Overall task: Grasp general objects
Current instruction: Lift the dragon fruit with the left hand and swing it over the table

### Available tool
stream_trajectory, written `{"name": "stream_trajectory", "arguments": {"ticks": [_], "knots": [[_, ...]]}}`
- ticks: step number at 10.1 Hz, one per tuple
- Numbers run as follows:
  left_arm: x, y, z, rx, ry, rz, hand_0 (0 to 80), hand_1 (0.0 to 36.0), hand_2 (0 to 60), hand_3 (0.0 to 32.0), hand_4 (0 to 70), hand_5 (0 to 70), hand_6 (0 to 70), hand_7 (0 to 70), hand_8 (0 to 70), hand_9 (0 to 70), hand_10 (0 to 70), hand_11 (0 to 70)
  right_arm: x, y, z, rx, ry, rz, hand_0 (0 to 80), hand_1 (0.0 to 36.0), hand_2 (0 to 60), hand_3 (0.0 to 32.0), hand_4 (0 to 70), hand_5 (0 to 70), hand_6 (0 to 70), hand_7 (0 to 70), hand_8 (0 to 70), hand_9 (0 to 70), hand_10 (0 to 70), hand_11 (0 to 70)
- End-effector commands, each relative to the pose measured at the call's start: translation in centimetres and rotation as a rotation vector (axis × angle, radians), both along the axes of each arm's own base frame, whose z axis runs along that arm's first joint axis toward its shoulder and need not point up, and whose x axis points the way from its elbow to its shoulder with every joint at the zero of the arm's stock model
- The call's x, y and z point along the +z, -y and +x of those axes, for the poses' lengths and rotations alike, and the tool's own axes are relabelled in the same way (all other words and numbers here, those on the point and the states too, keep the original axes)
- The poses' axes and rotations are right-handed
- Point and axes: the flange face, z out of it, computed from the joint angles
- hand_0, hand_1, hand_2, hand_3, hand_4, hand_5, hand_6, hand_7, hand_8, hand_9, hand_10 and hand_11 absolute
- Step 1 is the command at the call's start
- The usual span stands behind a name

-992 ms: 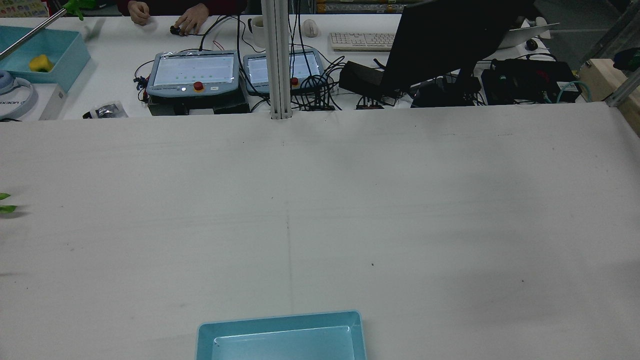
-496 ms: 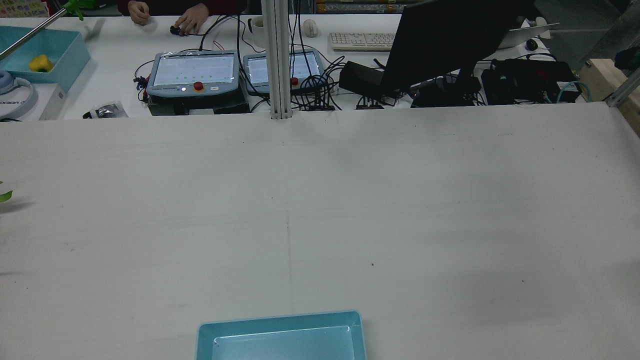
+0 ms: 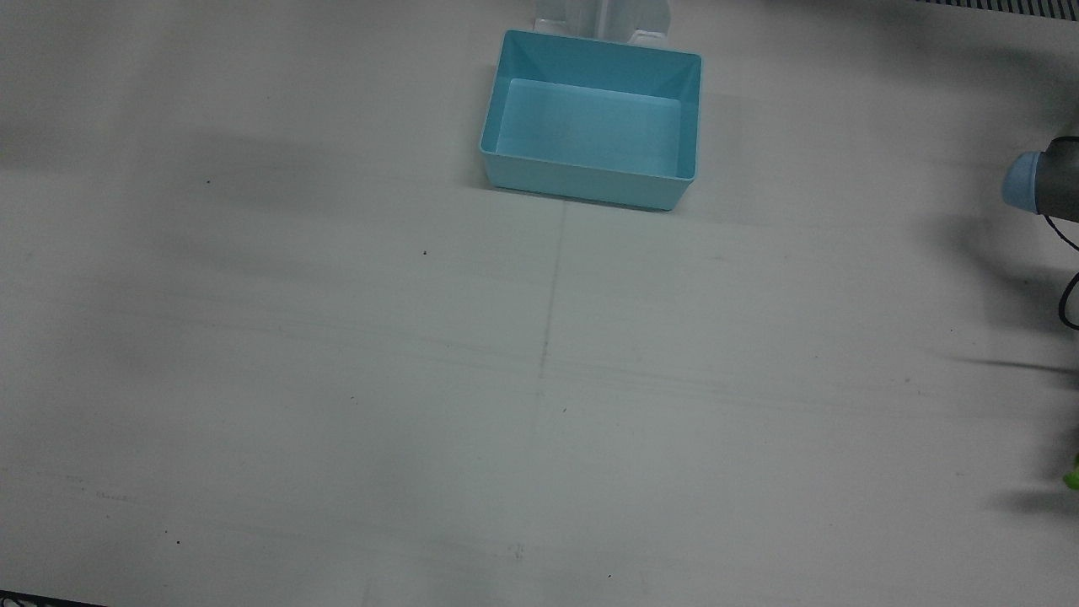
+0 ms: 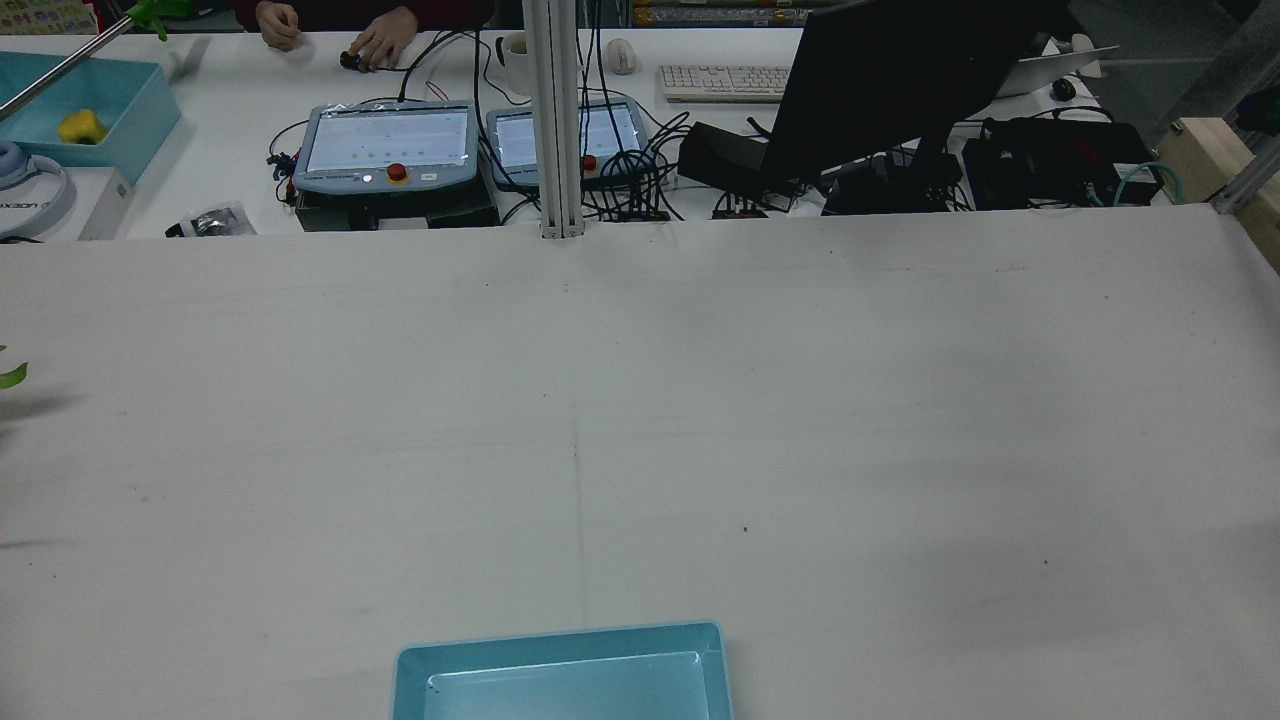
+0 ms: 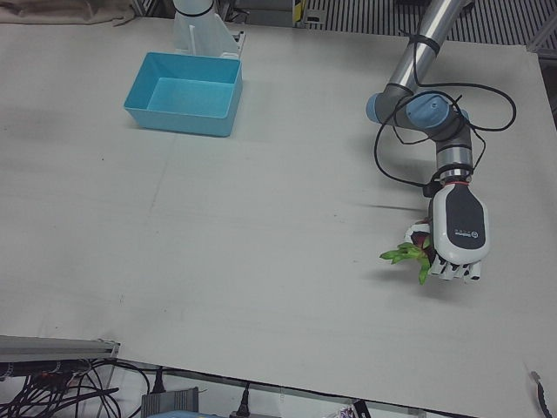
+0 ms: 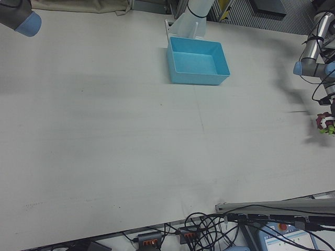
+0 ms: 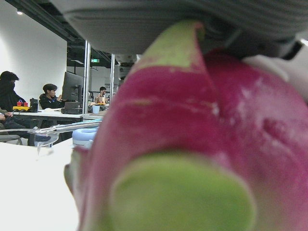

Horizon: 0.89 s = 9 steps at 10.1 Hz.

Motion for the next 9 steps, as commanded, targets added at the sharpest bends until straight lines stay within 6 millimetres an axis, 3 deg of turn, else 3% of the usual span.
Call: {"name": "stream_trajectory", "arguments": {"ticks": [1,2,4,7,9], "knots": [[-11.0,0.4,0.7,0.022,-0.08,0.106,45.6,26.6,60.0,0.0,70.0,70.0,70.0,51.8,64.8,62.4,70.0,70.0,0.0,0.0,0.0,0.0,0.0,0.001,0.0,0.0,0.0,0.0,0.0,0.0,0.0,0.0,0.0,0.0,0.0,0.0],[-14.5,0.4,1.2,0.039,-0.112,0.152,44.7,26.5,60.0,0.0,70.0,70.0,70.0,51.5,64.3,61.7,70.0,70.0,0.0,0.0,0.0,0.0,0.0,0.001,0.0,0.0,0.0,0.0,0.0,0.0,0.0,0.0,0.0,0.0,0.0,0.0],[-19.4,-0.5,6.2,0.142,-0.197,0.226,41.9,25.0,60.0,0.0,70.0,70.0,70.0,49.4,61.8,57.9,70.0,70.0,-0.1,0.0,0.0,0.0,0.0,0.002,0.0,0.0,0.0,0.0,0.0,0.0,0.0,0.0,0.0,0.0,0.0,0.0],[-24.5,-1.9,14.5,0.319,-0.284,0.306,42.5,24.4,60.0,0.0,70.0,70.0,70.0,50.4,61.2,57.3,70.0,70.0,-0.1,0.0,0.1,0.002,0.0,0.002,0.0,0.0,0.0,0.0,0.0,0.0,0.0,0.0,0.0,0.0,0.0,0.0],[-26.9,-2.4,15.6,0.426,-0.319,0.369,39.9,22.3,60.0,0.0,70.0,70.0,70.0,49.5,60.1,55.7,70.0,70.0,-0.1,0.0,0.0,0.0,0.0,0.002,0.0,0.0,0.0,0.0,0.0,0.0,0.0,0.0,0.0,0.0,0.0,0.0]]}}
